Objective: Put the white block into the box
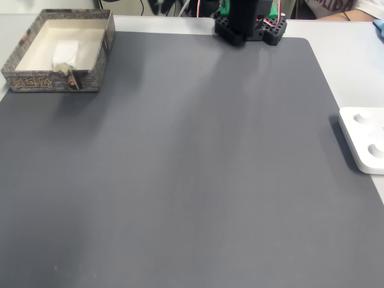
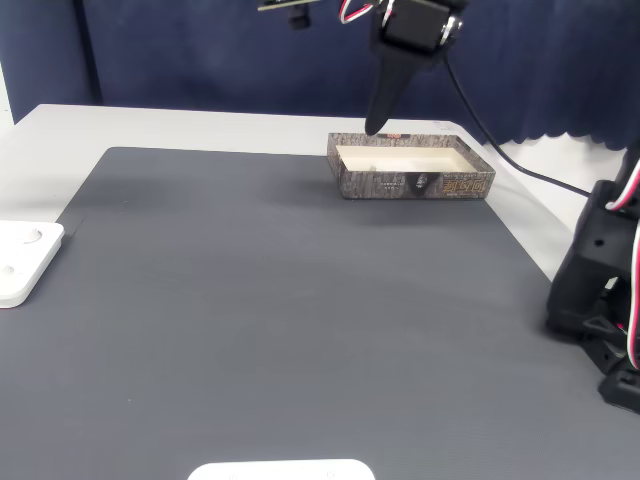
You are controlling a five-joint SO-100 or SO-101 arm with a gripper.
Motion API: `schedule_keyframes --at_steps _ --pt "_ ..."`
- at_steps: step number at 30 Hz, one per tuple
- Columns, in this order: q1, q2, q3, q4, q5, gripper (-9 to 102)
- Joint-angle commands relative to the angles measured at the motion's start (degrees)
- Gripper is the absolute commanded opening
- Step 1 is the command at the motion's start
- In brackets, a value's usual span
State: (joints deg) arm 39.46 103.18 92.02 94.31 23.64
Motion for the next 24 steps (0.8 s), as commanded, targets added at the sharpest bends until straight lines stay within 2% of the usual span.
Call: schedule_keyframes --at_steps 1,8,24 --pt "-6.1 5.4 2.5 -1.9 -2.1 -2" --pt "-13.2 11.2 16.2 -5.4 -5.4 -2" --pt "-22.0 29.0 39.6 -16.0 -5.5 -2"
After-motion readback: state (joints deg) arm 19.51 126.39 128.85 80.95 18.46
